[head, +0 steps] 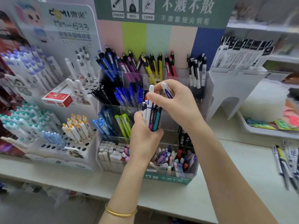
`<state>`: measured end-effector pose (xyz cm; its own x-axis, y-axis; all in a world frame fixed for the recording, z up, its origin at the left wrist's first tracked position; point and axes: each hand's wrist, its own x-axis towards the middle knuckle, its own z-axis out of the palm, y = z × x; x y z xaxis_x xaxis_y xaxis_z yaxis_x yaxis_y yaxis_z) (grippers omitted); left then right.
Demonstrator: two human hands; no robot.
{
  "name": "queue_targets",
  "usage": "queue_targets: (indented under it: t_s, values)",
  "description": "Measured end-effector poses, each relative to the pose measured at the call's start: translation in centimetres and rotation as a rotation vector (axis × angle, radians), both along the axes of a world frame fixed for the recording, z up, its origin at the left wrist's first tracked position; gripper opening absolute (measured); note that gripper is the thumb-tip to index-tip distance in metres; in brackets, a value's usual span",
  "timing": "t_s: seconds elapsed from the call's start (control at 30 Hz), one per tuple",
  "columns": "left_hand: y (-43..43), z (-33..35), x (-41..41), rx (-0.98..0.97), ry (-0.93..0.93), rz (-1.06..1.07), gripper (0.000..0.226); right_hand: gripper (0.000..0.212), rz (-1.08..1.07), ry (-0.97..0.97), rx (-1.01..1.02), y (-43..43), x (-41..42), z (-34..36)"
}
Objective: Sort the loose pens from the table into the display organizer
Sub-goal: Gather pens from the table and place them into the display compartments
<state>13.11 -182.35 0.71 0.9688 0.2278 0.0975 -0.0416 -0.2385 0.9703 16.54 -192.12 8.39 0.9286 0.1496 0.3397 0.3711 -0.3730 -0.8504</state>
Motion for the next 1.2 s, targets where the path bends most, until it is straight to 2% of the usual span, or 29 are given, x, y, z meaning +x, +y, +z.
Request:
queue_targets:
  t_s: [0.13,0.33,0.6,0.67,0.8,0.93,1.07,1.2]
  values:
    - [0.9,0.4,0.6,0.071,0.003,-0.027,0.045,0.022,-0.039,-0.031,0.019,0.4,0.4,0.1]
    - [1.6,1.1,1.8,0.138,-0.007,-0.107,0.044,0.013,-0.177,-0.015,0.252,1.3,0.5,-0.8]
    - [1.9,0.5,1.9,0.117,0.02,-0.249,0.045,0.006,-0.214,0.047,0.399,0.3,0.5,-0.9]
    - [1.8,0.1,1.7,0.112,0.026,-0.266,0.045,0.011,-0.215,0.02,0.434,-0.1,0.4,-0.4]
    - [1.7,-0.8,1.5,0.105,0.049,-0.27,0.038,0.016,-0.274,-0.024,0.678,-1.7,0.8,0.8]
    - [1.2,-1.5,1.1,0.073,0.044,-0.261,0.037,0.018,-0.363,-0.07,0.801,-3.3,0.7,0.6]
    - [0.4,-1.8,1.1,-0.02,0.025,-0.271,0.034,0.02,-0.479,-0.136,0.825,-5.0,0.4,-0.2]
    - [-0.3,-1.5,1.3,-0.103,-0.002,-0.281,0.031,0.014,-0.615,-0.268,0.61,-5.9,0.7,-0.7]
